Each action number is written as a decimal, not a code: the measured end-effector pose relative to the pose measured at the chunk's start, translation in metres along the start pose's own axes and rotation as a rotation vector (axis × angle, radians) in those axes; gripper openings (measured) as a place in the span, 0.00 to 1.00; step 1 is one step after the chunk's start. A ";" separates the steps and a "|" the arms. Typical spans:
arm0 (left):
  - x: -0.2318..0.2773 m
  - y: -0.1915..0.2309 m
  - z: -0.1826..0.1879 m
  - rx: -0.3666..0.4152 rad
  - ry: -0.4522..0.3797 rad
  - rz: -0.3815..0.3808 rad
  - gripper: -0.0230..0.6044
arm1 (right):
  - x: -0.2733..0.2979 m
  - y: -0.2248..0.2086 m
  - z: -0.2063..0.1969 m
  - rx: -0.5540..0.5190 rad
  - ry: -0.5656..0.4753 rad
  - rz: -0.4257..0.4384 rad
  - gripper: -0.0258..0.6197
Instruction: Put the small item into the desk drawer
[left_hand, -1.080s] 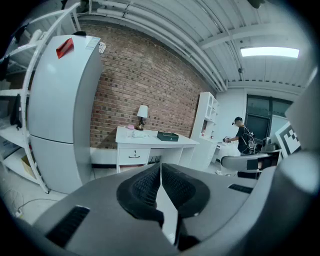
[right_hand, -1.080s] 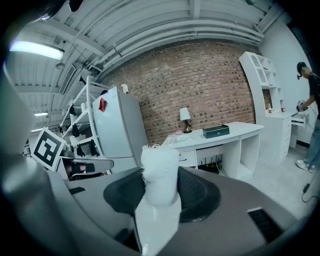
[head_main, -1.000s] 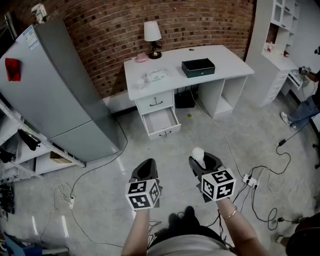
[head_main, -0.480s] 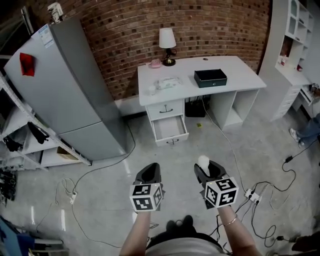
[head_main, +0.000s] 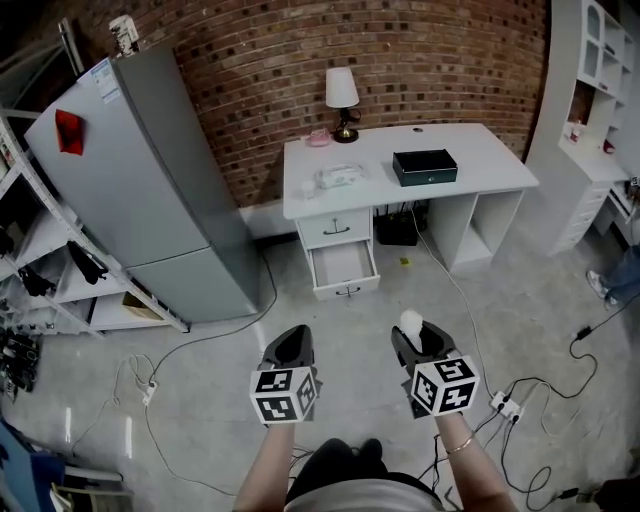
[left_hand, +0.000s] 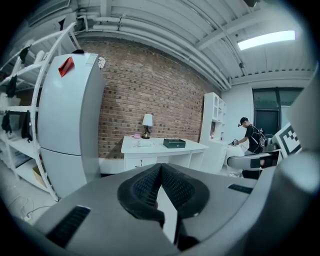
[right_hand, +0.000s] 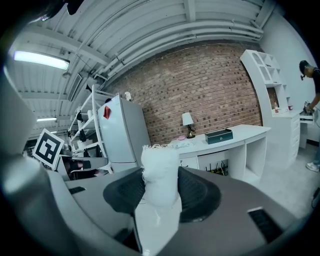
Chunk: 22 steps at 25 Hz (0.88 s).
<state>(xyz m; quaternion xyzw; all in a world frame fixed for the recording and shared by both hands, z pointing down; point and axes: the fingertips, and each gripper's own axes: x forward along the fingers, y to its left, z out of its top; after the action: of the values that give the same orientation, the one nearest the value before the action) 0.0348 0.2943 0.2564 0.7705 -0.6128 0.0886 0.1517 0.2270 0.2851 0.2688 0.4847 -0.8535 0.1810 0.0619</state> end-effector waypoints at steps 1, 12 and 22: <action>-0.001 -0.001 0.002 0.007 -0.005 0.004 0.07 | -0.001 -0.002 0.001 -0.002 -0.003 0.000 0.33; 0.013 -0.001 0.006 0.027 -0.012 0.015 0.07 | 0.012 -0.020 0.005 0.026 -0.009 -0.013 0.33; 0.120 0.061 0.026 0.009 0.009 0.000 0.07 | 0.126 -0.044 0.027 0.020 0.029 -0.030 0.33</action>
<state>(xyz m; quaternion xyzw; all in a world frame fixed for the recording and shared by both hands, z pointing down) 0.0017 0.1631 0.2779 0.7707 -0.6117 0.0947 0.1509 0.2005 0.1531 0.2900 0.4952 -0.8434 0.1955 0.0723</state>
